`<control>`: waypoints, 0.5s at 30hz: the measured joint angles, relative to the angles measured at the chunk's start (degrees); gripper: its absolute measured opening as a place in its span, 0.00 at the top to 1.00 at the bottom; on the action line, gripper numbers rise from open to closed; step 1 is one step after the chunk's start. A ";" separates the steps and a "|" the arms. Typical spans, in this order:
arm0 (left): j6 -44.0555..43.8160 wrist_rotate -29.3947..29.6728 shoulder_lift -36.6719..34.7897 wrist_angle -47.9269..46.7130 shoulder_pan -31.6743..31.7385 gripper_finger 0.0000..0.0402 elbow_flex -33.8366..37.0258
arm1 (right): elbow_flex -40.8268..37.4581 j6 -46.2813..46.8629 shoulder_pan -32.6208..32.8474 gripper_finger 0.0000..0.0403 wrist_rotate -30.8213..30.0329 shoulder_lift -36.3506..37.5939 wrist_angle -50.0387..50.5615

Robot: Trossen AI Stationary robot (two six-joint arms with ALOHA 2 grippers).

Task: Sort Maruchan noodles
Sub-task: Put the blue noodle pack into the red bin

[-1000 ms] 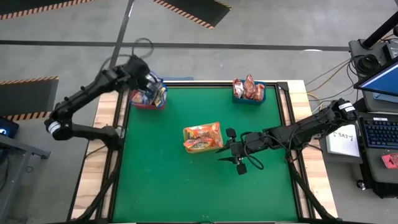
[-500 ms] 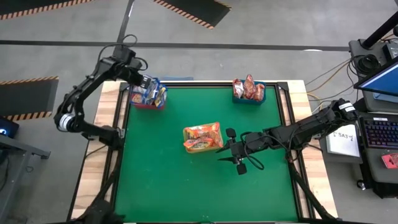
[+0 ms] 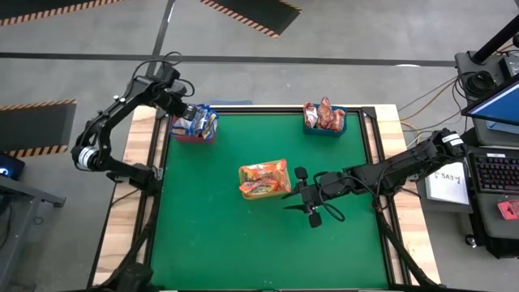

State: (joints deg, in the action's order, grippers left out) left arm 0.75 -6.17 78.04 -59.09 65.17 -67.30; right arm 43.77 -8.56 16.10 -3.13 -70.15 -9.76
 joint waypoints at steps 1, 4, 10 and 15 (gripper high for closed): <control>0.00 0.03 0.00 0.01 0.00 1.00 0.22 | 0.00 -0.02 0.00 0.68 -0.01 0.02 -0.02; -0.48 0.90 0.16 1.38 -0.33 1.00 1.23 | 0.00 -0.02 -0.14 0.68 -0.03 0.02 -0.02; -2.53 3.83 1.02 3.56 -1.39 1.00 2.51 | 0.00 0.83 -0.26 0.68 -0.03 0.02 -0.02; -3.50 4.81 1.23 3.79 -1.38 1.00 2.53 | 0.00 0.64 -0.28 0.68 -0.01 0.02 -0.03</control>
State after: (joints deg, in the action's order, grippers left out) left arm -2.75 -1.36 79.27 -55.30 63.78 -64.77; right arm 43.77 -7.91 15.81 -3.14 -70.13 -9.80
